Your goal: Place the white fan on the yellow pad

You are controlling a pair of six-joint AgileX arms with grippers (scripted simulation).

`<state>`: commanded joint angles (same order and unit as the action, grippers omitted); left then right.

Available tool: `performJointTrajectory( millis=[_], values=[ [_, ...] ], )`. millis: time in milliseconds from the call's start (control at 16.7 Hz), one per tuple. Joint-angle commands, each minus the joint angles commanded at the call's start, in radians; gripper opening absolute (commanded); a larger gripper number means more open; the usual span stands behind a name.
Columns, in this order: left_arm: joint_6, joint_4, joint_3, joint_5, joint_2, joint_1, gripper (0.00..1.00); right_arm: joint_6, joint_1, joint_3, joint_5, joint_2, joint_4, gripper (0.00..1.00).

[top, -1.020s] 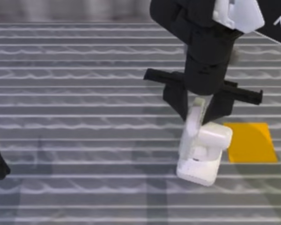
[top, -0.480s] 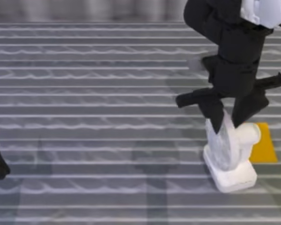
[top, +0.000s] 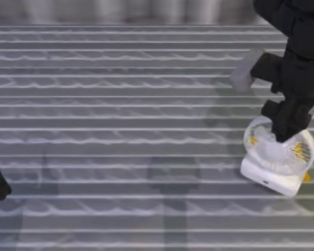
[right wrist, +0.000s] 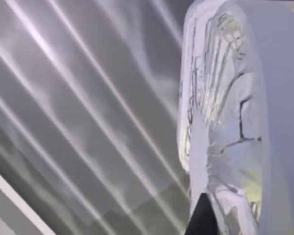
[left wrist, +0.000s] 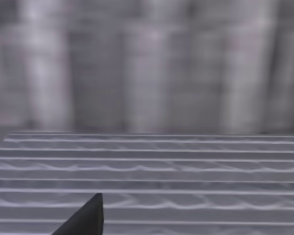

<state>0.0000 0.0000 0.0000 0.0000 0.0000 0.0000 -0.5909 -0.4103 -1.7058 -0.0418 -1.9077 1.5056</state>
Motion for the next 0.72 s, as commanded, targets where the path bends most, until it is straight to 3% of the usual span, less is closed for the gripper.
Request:
performJointTrajectory(
  millis=[360, 540, 720],
  values=[
    [0.0, 0.0, 0.0, 0.0, 0.0, 0.0, 1.0, -0.537, 0.091, 0.033, 0.027, 0.053, -0.057, 0.0],
    [0.0, 0.0, 0.0, 0.0, 0.0, 0.0, 1.0, -0.675, 0.117, 0.037, 0.038, 0.07, -0.082, 0.0],
    [0.0, 0.0, 0.0, 0.0, 0.0, 0.0, 1.0, -0.716, 0.126, 0.038, 0.042, 0.075, -0.092, 0.0]
  ],
)
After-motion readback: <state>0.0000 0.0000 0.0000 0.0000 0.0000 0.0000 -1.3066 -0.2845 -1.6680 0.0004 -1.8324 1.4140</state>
